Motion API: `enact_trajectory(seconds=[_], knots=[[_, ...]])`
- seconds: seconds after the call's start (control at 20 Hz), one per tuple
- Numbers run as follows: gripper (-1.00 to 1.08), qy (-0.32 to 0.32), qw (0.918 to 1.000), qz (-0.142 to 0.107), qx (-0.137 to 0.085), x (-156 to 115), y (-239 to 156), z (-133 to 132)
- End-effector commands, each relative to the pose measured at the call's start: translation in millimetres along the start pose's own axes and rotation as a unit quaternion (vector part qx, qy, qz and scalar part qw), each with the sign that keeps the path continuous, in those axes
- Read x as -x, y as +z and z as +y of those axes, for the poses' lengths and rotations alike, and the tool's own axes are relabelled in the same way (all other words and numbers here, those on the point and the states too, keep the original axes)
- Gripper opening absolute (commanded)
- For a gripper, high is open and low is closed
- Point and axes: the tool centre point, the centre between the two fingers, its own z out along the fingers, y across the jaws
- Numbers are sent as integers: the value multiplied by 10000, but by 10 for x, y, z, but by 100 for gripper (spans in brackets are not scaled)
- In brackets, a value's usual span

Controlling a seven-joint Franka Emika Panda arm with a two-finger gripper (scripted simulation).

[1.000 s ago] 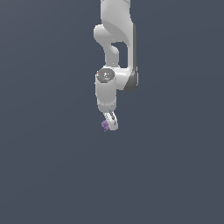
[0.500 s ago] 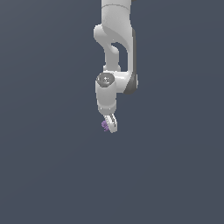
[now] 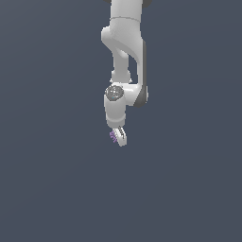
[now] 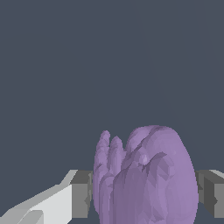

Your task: Pick up the object and move it to a goal position.

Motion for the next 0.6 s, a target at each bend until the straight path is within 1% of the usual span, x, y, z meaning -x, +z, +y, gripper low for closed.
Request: enact_trajectory(seconds=[0.0, 0.55], knots=[[-100, -1, 10000, 1, -5, 0, 8, -4], [-100, -1, 10000, 2, -14, 6, -9, -21]])
